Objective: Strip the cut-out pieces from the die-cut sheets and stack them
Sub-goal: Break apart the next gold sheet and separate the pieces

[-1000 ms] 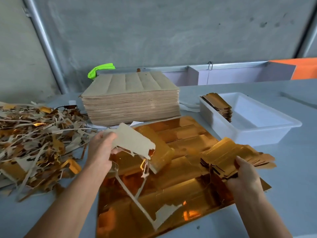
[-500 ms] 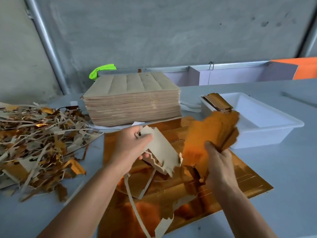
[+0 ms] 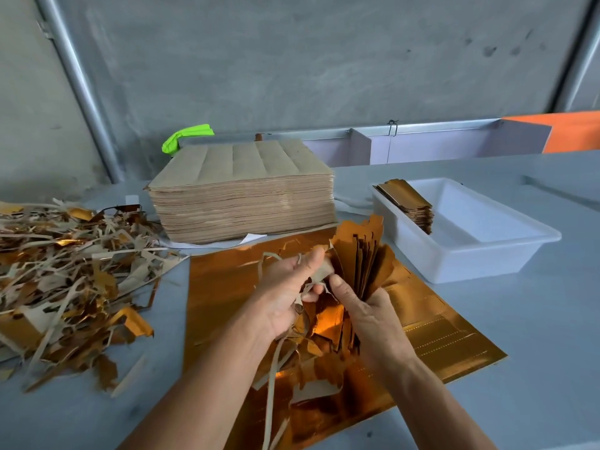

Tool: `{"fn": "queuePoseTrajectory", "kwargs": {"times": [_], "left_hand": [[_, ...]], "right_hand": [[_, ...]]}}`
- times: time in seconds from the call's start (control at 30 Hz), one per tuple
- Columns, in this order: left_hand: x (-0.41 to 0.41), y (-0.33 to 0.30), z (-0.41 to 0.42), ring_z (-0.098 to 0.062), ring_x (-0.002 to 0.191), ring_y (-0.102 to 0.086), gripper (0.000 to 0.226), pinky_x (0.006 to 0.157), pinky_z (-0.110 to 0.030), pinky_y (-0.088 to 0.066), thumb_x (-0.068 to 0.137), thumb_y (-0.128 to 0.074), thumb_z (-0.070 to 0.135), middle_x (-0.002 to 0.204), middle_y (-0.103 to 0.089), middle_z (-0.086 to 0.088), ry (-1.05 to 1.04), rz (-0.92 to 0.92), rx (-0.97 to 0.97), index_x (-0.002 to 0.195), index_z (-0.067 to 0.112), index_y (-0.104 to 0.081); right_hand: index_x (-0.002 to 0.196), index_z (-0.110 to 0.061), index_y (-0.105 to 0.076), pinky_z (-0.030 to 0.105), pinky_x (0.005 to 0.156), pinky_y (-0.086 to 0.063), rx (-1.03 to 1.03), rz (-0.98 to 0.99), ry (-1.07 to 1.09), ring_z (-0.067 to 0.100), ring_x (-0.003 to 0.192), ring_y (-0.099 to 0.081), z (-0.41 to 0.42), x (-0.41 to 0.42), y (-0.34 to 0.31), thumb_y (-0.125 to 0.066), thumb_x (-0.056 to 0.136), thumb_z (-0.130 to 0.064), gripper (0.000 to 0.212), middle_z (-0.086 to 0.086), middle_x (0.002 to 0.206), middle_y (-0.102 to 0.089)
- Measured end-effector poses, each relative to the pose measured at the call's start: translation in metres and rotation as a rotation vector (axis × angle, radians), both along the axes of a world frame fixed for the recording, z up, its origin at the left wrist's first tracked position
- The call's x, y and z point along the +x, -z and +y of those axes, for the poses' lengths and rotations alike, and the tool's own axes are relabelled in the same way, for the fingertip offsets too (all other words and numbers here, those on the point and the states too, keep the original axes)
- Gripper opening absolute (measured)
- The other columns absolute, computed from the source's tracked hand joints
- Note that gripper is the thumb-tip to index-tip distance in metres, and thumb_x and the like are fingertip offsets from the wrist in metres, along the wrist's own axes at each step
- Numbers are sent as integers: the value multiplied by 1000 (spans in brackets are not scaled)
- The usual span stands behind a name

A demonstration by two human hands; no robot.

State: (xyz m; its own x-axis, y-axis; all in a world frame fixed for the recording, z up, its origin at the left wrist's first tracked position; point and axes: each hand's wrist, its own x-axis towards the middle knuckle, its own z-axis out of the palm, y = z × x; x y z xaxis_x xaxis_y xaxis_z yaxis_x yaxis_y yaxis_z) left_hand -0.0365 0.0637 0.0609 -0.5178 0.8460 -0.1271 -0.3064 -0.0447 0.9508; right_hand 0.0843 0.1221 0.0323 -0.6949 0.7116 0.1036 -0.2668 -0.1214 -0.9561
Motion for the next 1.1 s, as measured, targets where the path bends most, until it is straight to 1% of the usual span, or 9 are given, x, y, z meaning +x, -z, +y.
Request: {"fn": "queuePoseTrajectory", "kwargs": {"times": [0.17, 0.37, 0.5, 0.63, 0.8, 0.9, 0.97, 1.03, 1.1], "left_hand": [[-3, 1, -2, -5, 46, -46, 14, 38, -13, -32, 81, -63, -2, 73, -68, -5, 71, 45, -34, 95, 0, -65], [-34, -1, -34, -4, 44, -40, 18, 37, -13, -30, 84, -59, -3, 66, -64, 1, -93, 215, -128, 97, 5, -68], [-58, 2, -55, -7, 42, -35, 16, 34, -14, -24, 83, -59, -4, 64, -60, -3, -296, 317, -251, 90, 7, -68], [-80, 8, -66, -9, 41, -35, 19, 34, -16, -27, 81, -61, -4, 58, -52, -1, -520, 463, -335, 88, 12, -68], [-109, 17, -79, -15, 53, -45, 20, 45, -23, -31, 83, -57, -2, 72, -60, -6, -789, 758, -428, 94, 12, -67], [-119, 18, -88, -17, 64, -52, 19, 49, -24, -35, 87, -59, 3, 96, -64, -12, -853, 978, -561, 102, 14, -63], [-111, 16, -87, -11, 65, -52, 28, 51, -22, -38, 90, -58, 14, 108, -63, -12, -732, 1121, -618, 118, 18, -58], [-91, 17, -80, -14, 92, -59, 50, 68, -26, -47, 89, -57, 41, 128, -54, -6, -490, 1234, -625, 136, 27, -44], [-62, 18, -71, -15, 125, -46, 72, 92, -38, -46, 76, -50, 73, 143, -40, 3, -244, 1271, -609, 137, 37, -40]], "right_hand": [[90, -21, -71, 31, 58, -57, -149, -42, 39, 25, 79, -72, 7, -3, 7, -52, 96, -16, 21, 8, 87, -74], [86, -26, -65, 44, 67, -55, -289, -108, 165, 20, 68, -72, 28, 13, 13, -54, 94, -24, 14, 2, 78, -74], [89, -24, -50, 40, 54, -54, -458, -94, 268, 29, 75, -68, 41, 21, 15, -58, 93, -22, 9, 7, 86, -69], [116, -20, -42, 34, 43, -49, -562, -58, 344, 23, 78, -59, 48, 24, 11, -58, 92, -18, 29, 1, 94, -57], [137, -14, -37, 45, 68, -51, -632, -47, 433, 28, 91, -60, 59, 30, 10, -59, 92, -17, 50, 9, 126, -55], [140, -15, -33, 41, 58, -48, -648, 3, 457, 25, 85, -59, 58, 28, 13, -58, 92, -17, 53, 7, 118, -54], [141, -15, -31, 43, 64, -51, -666, 37, 449, 25, 86, -59, 56, 24, 14, -58, 93, -17, 55, 7, 118, -54], [141, -13, -32, 47, 75, -51, -700, 64, 443, 27, 88, -59, 54, 16, 13, -57, 93, -16, 54, 8, 117, -55], [141, -12, -33, 48, 74, -50, -729, 93, 435, 26, 86, -59, 51, 8, 12, -56, 94, -15, 52, 7, 113, -55]]}}
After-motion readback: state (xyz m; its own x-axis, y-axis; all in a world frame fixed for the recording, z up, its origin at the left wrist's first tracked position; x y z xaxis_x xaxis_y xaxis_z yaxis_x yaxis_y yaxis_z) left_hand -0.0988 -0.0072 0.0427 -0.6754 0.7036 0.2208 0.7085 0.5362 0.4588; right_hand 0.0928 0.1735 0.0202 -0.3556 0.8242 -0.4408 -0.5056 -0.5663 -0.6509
